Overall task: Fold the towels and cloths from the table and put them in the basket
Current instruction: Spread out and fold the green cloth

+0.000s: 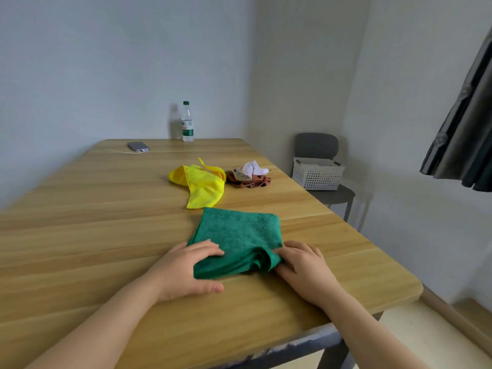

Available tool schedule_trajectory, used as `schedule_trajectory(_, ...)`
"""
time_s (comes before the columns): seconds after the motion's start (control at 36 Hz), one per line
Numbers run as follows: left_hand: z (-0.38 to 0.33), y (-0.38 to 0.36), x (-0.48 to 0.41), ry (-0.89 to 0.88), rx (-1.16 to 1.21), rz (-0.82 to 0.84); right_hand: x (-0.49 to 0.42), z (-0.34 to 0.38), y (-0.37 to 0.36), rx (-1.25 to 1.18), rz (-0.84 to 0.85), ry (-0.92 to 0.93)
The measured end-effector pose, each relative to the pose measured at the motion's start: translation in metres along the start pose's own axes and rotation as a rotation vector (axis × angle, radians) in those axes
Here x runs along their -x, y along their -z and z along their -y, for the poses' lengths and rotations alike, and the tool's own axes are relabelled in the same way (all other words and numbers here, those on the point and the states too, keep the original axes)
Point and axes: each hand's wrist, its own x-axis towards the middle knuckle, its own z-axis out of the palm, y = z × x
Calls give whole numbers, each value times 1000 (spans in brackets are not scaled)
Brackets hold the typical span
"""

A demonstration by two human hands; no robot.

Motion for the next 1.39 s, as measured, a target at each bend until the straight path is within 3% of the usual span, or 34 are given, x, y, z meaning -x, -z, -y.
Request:
schedule_trajectory(0.17,5,-2,4,116,283,-113,4,-8,7,-518,-63,-250)
schedule_trajectory(0.25,6,-5,0,143,332,-265,3,-9,5,-529,7,-195)
schedule_trajectory(0.36,10,-6,-4,224,406,-354,1,-11,2,-233,75,-37)
schedule_trajectory(0.56,1,-2,-14,243,578,-456,-17,-7,3,-445,-77,-265)
schedule_trajectory(0.69,0,-3,-37,367,447,-560,-47,-5,3,-455,-118,-450)
schedule_trajectory(0.83,-1,2,-58,545,185,-447,-64,-2,-5,-333,-125,-605)
schedule_trajectory(1.03,1,7,-73,602,39,-347,-67,5,-17,-89,-264,-654)
schedule_trajectory(1.14,-2,8,-74,615,21,-388,-69,3,-22,-81,-302,-645)
schedule_trajectory(1.22,-7,5,-71,553,-70,-472,-68,1,-24,-74,-320,-571)
schedule_trajectory(1.33,-6,2,-75,100,-327,-701,-66,1,-27,64,-356,-472)
schedule_trajectory(1.39,-21,1,-74,-66,-371,-574,-67,2,-29,125,-389,-388)
